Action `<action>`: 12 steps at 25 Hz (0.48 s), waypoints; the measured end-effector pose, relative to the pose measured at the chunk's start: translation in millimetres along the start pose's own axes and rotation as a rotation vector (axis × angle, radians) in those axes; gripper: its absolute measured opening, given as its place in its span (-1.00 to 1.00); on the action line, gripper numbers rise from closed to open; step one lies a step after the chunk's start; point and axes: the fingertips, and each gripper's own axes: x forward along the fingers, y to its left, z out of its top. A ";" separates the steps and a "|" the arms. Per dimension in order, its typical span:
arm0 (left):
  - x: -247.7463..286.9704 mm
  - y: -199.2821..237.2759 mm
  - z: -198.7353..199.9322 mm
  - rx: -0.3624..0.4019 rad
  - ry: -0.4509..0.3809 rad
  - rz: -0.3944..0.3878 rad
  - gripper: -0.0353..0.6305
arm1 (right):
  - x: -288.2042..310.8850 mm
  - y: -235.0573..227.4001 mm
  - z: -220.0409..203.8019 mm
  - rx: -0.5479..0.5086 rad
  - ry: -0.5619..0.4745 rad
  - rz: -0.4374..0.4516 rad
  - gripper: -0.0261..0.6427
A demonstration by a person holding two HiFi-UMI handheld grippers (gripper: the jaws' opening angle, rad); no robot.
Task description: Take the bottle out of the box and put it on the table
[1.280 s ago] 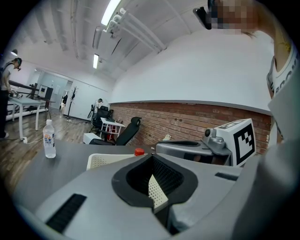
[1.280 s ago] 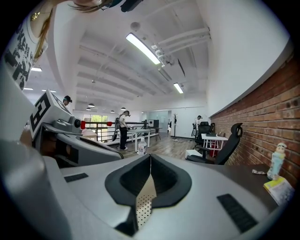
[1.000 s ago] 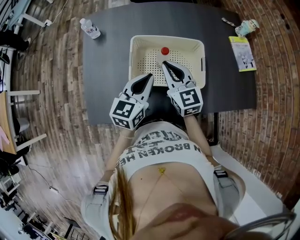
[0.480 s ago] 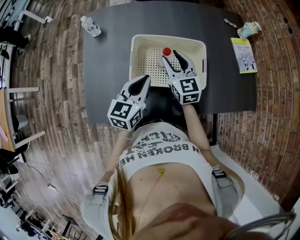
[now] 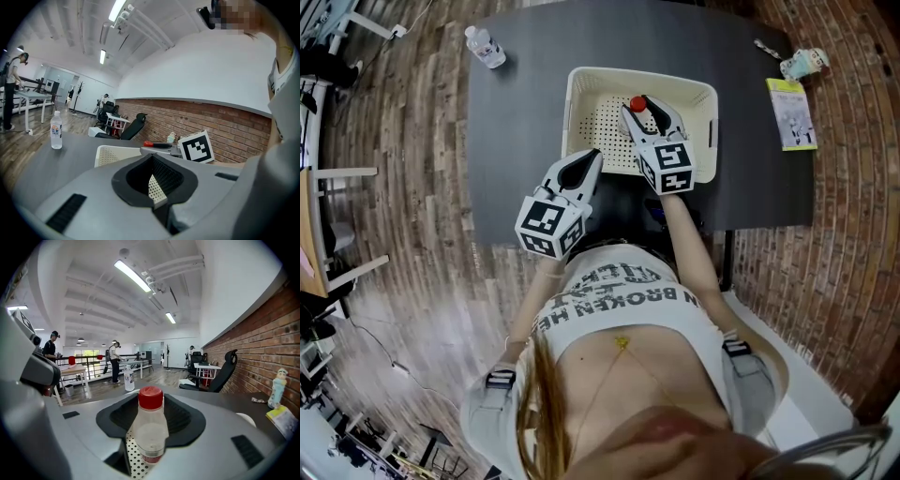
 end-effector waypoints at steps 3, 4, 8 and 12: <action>-0.1 1.5 0.0 -0.003 0.005 -0.009 -0.88 | -1.5 -0.8 0.2 0.001 -0.002 -0.006 -0.43; 0.5 1.8 0.1 -0.003 0.006 -0.011 -0.88 | -1.8 -0.8 0.0 -0.003 -0.002 -0.005 -0.43; 3.6 0.4 0.7 -0.006 0.001 -0.015 -0.88 | -2.2 -0.3 -2.4 -0.022 0.001 -0.004 -0.43; 2.6 -0.7 -0.3 -0.005 0.006 -0.020 -0.88 | -1.5 0.2 -1.3 -0.029 -0.006 -0.006 -0.43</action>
